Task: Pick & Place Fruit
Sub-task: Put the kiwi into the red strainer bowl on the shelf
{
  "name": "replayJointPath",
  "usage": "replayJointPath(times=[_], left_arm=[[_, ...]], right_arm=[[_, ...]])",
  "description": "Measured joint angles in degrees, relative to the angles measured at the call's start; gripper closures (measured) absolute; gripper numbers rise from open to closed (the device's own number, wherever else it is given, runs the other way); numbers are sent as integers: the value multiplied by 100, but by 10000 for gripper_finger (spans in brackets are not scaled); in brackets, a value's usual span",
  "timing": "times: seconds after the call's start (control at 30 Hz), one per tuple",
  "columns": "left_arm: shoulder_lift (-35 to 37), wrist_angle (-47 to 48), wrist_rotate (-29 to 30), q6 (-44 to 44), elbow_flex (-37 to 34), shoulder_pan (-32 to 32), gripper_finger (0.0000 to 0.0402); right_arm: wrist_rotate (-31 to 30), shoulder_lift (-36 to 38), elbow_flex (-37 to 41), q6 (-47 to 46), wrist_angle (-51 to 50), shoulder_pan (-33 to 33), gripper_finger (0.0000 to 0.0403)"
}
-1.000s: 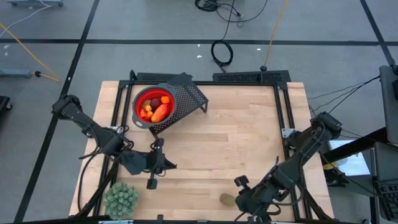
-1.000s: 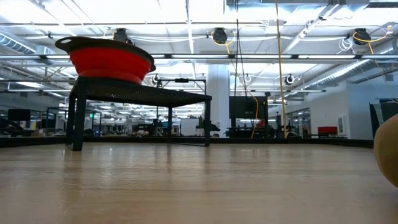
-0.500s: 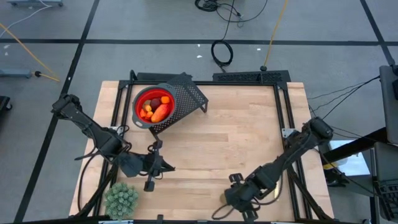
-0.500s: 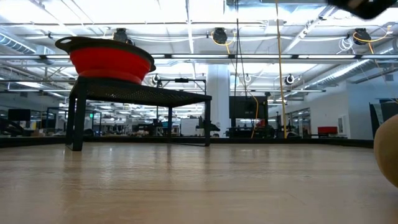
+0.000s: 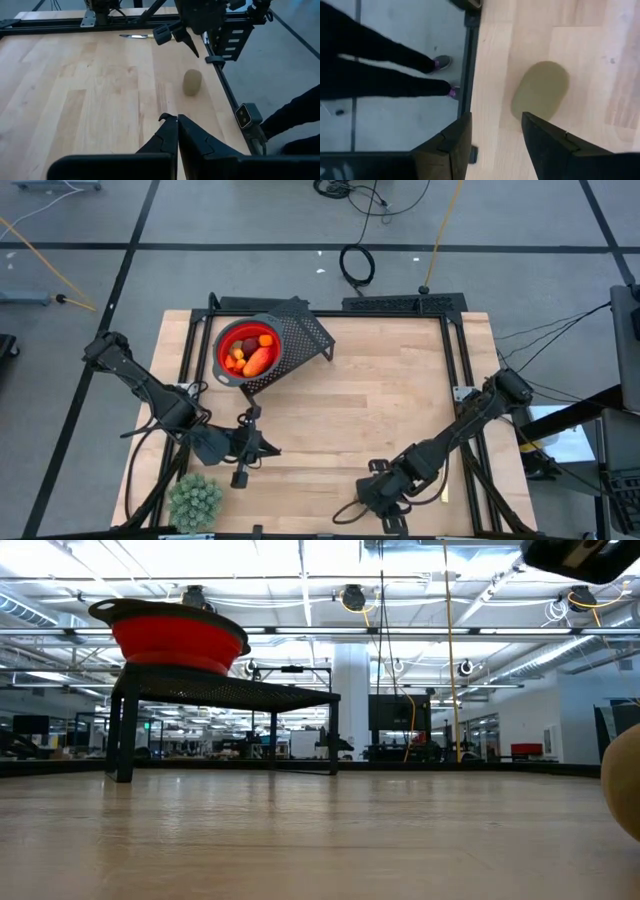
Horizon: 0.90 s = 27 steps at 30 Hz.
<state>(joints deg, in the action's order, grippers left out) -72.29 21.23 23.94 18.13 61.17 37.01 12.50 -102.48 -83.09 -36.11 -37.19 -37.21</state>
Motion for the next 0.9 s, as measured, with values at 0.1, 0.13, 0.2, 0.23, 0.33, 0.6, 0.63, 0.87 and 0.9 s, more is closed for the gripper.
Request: replayJointPath(times=[0.1, 0.13, 0.2, 0.23, 0.33, 0.6, 0.63, 0.87, 0.9], left_arm=[[0, -2, -42, 4, 0, 0, 399], [0, -2, -90, 5, 0, -1, 400], [0, -4, -140, 9, 0, 0, 396], [0, -2, -140, 22, 0, 0, 394], [0, -4, -142, 42, 0, 0, 390], [0, -4, -142, 37, 0, 0, 395], [0, -4, -142, 37, 0, 0, 392], [0, -32, -140, 107, 0, 0, 387], [0, -37, -142, 107, 0, 0, 388]], right_arm=[[152, 0, 0, 60, 52, -4, 238], [166, 0, 0, 64, 117, 0, 239], [227, 0, 0, 71, 209, 4, 241], [266, 0, 0, 92, 241, 12, 242], [267, 0, 0, 265, 302, 13, 242], [276, 0, 0, 248, 324, 42, 242], [272, 0, 0, 210, 324, 44, 243], [270, 0, 0, 181, 325, 64, 205], [273, 0, 0, 142, 324, 64, 192]])
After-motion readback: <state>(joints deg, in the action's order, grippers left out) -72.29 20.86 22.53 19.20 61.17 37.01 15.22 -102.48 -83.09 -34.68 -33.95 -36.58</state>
